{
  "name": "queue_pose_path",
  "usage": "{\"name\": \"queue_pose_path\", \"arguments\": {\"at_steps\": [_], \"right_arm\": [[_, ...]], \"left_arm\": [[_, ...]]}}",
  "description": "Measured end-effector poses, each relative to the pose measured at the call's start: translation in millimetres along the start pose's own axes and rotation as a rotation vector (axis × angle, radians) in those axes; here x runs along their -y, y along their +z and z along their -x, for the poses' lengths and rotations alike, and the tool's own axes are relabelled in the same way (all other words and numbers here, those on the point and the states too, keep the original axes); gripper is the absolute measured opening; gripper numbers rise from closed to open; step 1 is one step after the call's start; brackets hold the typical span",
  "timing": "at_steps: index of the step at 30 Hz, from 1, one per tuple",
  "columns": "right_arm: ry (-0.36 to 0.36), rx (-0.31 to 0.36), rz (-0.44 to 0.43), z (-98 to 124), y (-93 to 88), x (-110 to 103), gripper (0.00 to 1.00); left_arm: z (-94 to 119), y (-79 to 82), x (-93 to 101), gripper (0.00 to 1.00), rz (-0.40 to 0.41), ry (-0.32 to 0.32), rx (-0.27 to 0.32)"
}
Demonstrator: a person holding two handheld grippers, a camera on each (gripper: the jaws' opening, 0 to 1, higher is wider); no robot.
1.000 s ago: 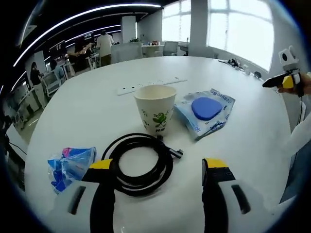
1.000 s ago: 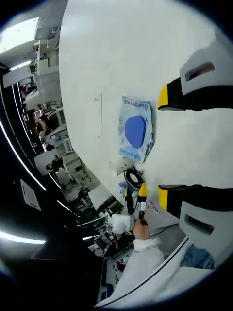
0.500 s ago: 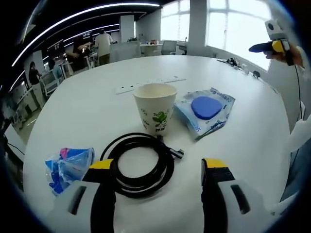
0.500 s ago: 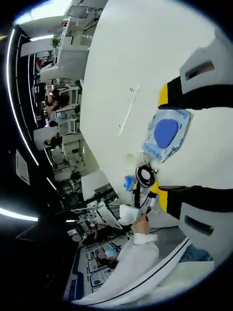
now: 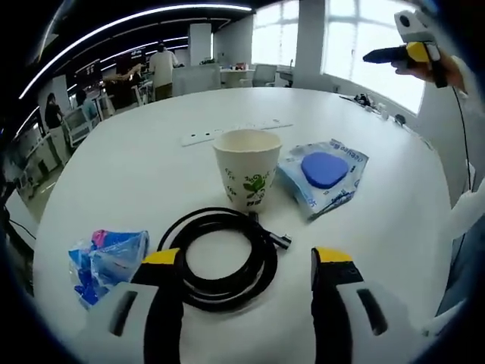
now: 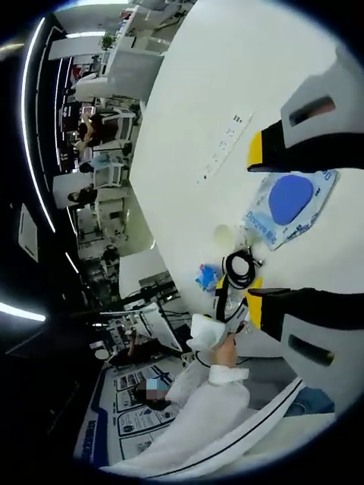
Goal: Arrange the tabletop items into an orderly group along one side of the table until the central work area is clear of visible clutter.
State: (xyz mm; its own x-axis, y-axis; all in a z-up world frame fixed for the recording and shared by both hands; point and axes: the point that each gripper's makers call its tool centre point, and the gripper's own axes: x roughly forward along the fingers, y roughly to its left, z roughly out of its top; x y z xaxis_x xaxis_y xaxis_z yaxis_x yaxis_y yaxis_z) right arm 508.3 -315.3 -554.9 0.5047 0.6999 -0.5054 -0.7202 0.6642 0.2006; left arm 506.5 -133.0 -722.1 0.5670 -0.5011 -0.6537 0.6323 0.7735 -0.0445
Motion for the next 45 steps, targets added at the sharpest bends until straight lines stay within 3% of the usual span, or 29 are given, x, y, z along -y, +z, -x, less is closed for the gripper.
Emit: {"name": "queue_pose_path", "arguments": {"at_steps": [5, 9, 11, 20, 25, 29, 34, 39, 45], "right_arm": [[0.006, -0.024, 0.038, -28.4, 1.5, -5.0, 0.60], [0.006, -0.019, 0.049, -51.5, 8.6, -7.9, 0.60], [0.011, -0.041, 0.099, -64.8, 7.8, -11.7, 0.59], [0.066, -0.108, 0.161, -105.1, -4.2, -30.1, 0.57], [0.087, -0.128, 0.200, -119.2, -5.0, -36.4, 0.55], [0.092, -0.127, 0.194, -126.5, -3.3, -38.3, 0.53], [0.080, -0.180, 0.286, -134.4, -10.9, -37.9, 0.50], [0.084, -0.206, 0.308, -145.3, -15.5, -38.6, 0.48], [0.075, -0.283, 0.369, -159.9, -31.6, -37.2, 0.44]], "left_arm": [[-8.7, -4.6, -7.1, 0.58, -0.035, 0.013, -0.014], [-17.0, -10.9, -11.7, 0.57, -0.031, 0.005, -0.029], [-20.3, -14.1, -14.5, 0.56, -0.052, 0.006, -0.041], [-19.8, -15.4, -14.5, 0.50, -0.047, 0.017, -0.049], [-24.3, -24.6, -16.5, 0.49, 0.005, 0.009, -0.085], [-24.0, -27.2, -17.3, 0.49, -0.010, 0.017, -0.091], [-23.4, -28.9, -18.2, 0.48, -0.009, 0.018, -0.094], [-25.0, -29.1, -16.6, 0.45, -0.034, 0.021, -0.100], [-28.6, -29.3, -12.2, 0.47, -0.027, 0.008, -0.109]]}}
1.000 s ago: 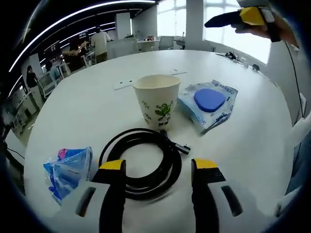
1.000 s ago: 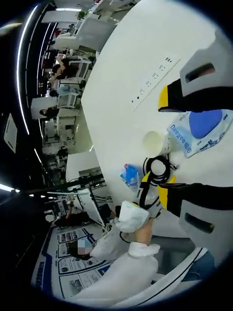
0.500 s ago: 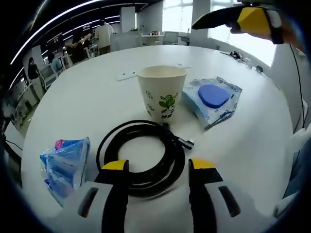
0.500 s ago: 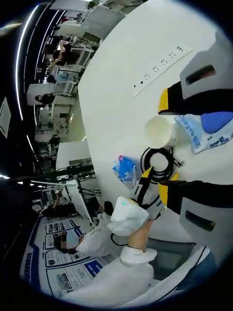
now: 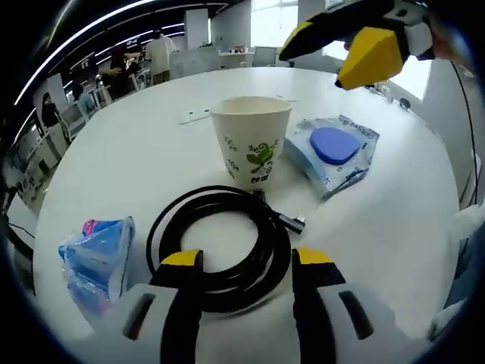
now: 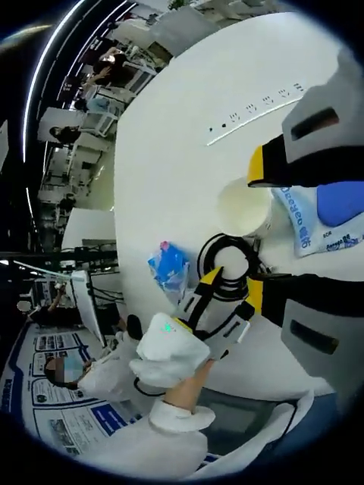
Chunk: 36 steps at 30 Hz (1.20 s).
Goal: Arrange the tabletop items into an orderly group along one side of the table until the central work area is clear of visible clutter.
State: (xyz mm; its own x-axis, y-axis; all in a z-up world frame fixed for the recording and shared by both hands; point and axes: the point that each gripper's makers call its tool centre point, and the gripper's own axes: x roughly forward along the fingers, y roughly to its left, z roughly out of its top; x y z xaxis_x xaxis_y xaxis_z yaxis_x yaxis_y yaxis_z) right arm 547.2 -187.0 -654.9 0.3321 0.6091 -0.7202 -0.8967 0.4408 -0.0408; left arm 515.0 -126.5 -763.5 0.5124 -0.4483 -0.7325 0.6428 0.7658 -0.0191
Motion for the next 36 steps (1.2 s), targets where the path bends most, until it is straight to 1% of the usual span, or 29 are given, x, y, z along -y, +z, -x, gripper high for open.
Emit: {"name": "queue_pose_path", "arguments": {"at_steps": [2, 4, 6, 10, 12, 17, 20, 25, 28, 30, 32, 33, 34, 35, 36], "right_arm": [[0.008, -0.017, 0.019, -5.8, -2.2, -1.2, 0.40], [0.009, -0.026, 0.069, -10.4, -1.9, -2.1, 0.38], [0.012, -0.024, 0.077, -13.8, -0.3, -3.3, 0.38], [0.011, -0.044, 0.104, -23.6, -2.1, -1.5, 0.38], [0.027, -0.068, 0.113, -29.9, -7.6, -3.3, 0.39], [0.027, -0.126, 0.144, -40.1, -21.5, -1.9, 0.40], [0.029, -0.152, 0.137, -44.2, -28.0, 0.1, 0.39], [0.031, -0.144, 0.124, -46.8, -27.4, 2.9, 0.38], [0.043, -0.142, 0.119, -50.2, -30.8, 4.0, 0.34], [0.040, -0.145, 0.133, -50.9, -31.8, 4.6, 0.32], [0.031, -0.145, 0.156, -51.8, -31.5, 6.0, 0.29], [0.026, -0.144, 0.180, -52.6, -31.0, 5.8, 0.27], [0.033, -0.144, 0.207, -53.1, -30.8, 4.9, 0.25], [0.038, -0.143, 0.215, -54.0, -30.7, 3.0, 0.23], [0.039, -0.145, 0.215, -54.6, -31.1, 2.9, 0.21]], "left_arm": [[-0.9, -0.1, -0.4, 0.47, -0.008, 0.004, -0.001], [-0.9, 0.7, -1.2, 0.46, -0.001, 0.007, 0.003], [-1.6, 1.4, -1.7, 0.45, -0.005, 0.008, 0.005], [-2.6, 2.0, -2.2, 0.45, -0.013, 0.007, 0.006], [-3.4, 2.2, -2.6, 0.45, -0.014, 0.007, 0.007], [-4.4, 2.8, -2.3, 0.45, -0.010, 0.010, 0.008], [-4.5, 3.3, -2.2, 0.45, -0.006, 0.015, 0.010], [-5.8, 5.1, -0.8, 0.43, -0.013, 0.011, 0.018], [-6.1, 5.5, -0.8, 0.42, -0.015, 0.010, 0.019], [-6.3, 5.7, -0.9, 0.42, -0.012, 0.015, 0.020], [-6.6, 5.6, 1.1, 0.39, -0.012, 0.012, 0.020], [-6.5, 6.1, 2.8, 0.38, -0.015, 0.009, 0.023], [-6.3, 6.8, 3.1, 0.35, -0.019, 0.008, 0.028], [-6.4, 6.6, 6.5, 0.32, -0.027, -0.002, 0.028], [-6.1, 4.9, 9.0, 0.28, -0.019, -0.006, 0.024]]}}
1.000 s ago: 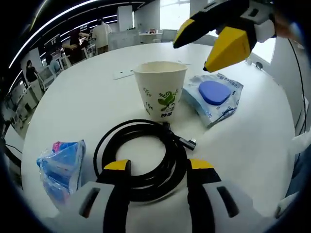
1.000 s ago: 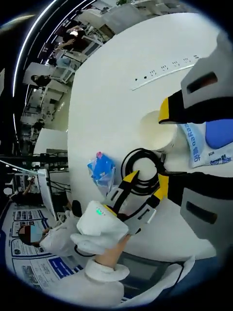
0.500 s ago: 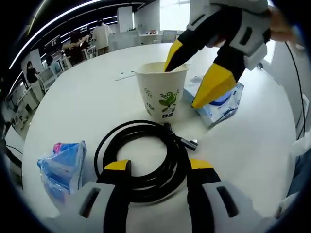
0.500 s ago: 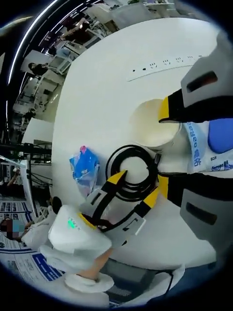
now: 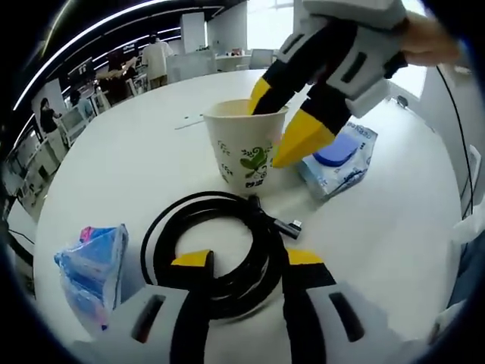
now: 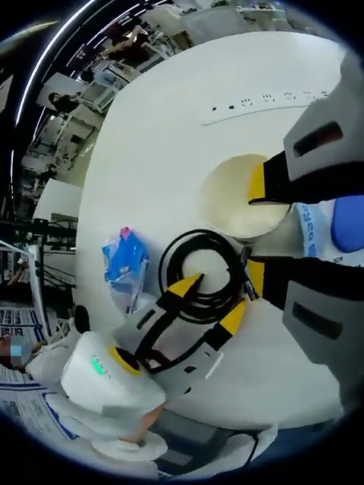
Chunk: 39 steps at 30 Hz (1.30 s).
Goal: Arrange the tabletop items into an orderly group along one side of the table until the central work area is clear of visible clutter.
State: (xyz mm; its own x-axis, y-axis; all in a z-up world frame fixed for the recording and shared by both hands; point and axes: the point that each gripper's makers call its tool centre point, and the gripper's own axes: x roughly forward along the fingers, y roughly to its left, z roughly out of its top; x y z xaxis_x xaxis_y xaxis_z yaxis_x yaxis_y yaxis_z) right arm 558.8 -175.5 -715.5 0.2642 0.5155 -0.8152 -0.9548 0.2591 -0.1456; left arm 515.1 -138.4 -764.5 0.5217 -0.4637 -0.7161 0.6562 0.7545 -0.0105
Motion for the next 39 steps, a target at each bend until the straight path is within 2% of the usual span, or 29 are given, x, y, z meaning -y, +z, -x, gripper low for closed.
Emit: {"name": "queue_pose_path", "arguments": {"at_steps": [1, 6, 7, 9, 13, 15, 18, 22, 23, 26, 28, 34, 36, 39], "right_arm": [[0.003, -0.002, -0.001, -1.2, -0.3, -0.1, 0.18], [0.014, -0.012, 0.042, -3.8, -2.6, -3.0, 0.04], [0.014, -0.015, 0.045, -4.8, -3.3, -2.7, 0.00], [0.015, -0.012, 0.053, -4.4, -2.5, -2.7, 0.00], [0.014, -0.008, 0.037, -4.3, -1.4, -1.4, 0.00], [0.016, -0.007, 0.036, -3.4, -1.8, -1.5, 0.00], [0.018, -0.005, 0.035, -2.3, -3.2, -1.0, 0.00], [0.019, -0.001, 0.048, 0.8, -3.9, -0.5, 0.00], [0.020, 0.001, 0.048, 2.0, -4.1, -0.1, 0.00], [0.023, 0.009, 0.047, 5.3, -3.7, -0.6, 0.00], [0.025, 0.013, 0.048, 8.2, -2.7, -1.4, 0.00], [0.036, 0.018, 0.081, 16.0, -0.3, -8.7, 0.00], [0.046, 0.020, 0.079, 16.7, 0.4, -10.3, 0.00], [0.063, 0.014, 0.081, 17.3, 0.3, -14.9, 0.00]], "left_arm": [[0.1, 0.6, 0.8, 0.20, -0.043, -0.009, 0.000], [-4.9, 2.9, 6.6, 0.06, -0.042, -0.019, 0.001], [-5.0, 3.1, 5.7, 0.05, -0.033, -0.015, -0.001], [-4.8, 2.5, 5.0, 0.05, -0.026, -0.017, -0.001], [-4.5, 2.4, 5.2, 0.04, -0.051, -0.020, -0.004], [-3.9, 2.9, 5.5, 0.03, -0.090, -0.014, -0.005], [-0.5, 6.9, 5.2, 0.03, -0.088, -0.003, 0.016], [7.3, 23.4, 4.6, 0.02, -0.064, 0.020, 0.079], [13.4, 33.9, 5.5, 0.02, -0.055, 0.030, 0.115], [24.7, 49.1, 7.5, 0.01, -0.013, 0.039, 0.177], [36.9, 61.9, 9.1, 0.01, 0.033, 0.044, 0.239], [70.0, 89.3, 7.9, 0.01, 0.104, 0.067, 0.358], [88.6, 100.9, 5.2, 0.01, 0.137, 0.078, 0.416], [109.5, 112.1, 7.2, 0.01, 0.180, 0.061, 0.484]]}}
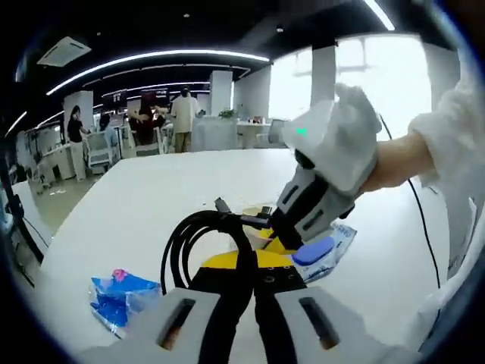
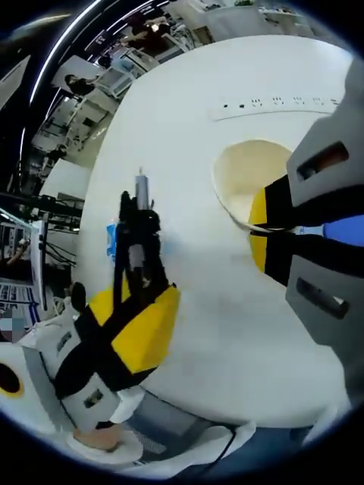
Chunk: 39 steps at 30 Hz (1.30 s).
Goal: Arrange the tabletop items into an orderly group along one side of the table until the central work area is clear of visible clutter.
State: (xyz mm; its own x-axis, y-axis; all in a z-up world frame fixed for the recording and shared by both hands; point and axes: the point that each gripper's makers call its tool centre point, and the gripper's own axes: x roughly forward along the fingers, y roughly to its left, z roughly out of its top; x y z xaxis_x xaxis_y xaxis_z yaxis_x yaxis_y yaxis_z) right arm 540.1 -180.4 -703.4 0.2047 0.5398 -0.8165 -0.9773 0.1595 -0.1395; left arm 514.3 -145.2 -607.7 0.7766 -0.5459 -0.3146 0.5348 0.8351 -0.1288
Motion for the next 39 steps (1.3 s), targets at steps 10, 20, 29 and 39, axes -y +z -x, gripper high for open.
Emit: {"name": "queue_pose_path", "arguments": {"at_steps": [10, 20, 29, 39], "right_arm": [[0.056, -0.006, 0.031, -5.4, 5.8, -16.0, 0.00], [0.079, -0.049, 0.063, -13.1, -3.0, -18.8, 0.00], [0.073, -0.049, 0.028, -15.5, -4.5, -16.0, 0.00], [0.076, -0.056, 0.038, -20.6, -4.7, -18.4, 0.01]], "left_arm": [[46.2, 23.6, 0.9, 0.02, 0.066, 0.034, 0.107], [60.1, 37.0, 4.9, 0.02, 0.039, 0.004, 0.137], [61.1, 45.8, -1.1, 0.02, 0.159, 0.018, 0.190], [64.3, 40.7, -4.0, 0.02, 0.207, 0.029, 0.191]]}}
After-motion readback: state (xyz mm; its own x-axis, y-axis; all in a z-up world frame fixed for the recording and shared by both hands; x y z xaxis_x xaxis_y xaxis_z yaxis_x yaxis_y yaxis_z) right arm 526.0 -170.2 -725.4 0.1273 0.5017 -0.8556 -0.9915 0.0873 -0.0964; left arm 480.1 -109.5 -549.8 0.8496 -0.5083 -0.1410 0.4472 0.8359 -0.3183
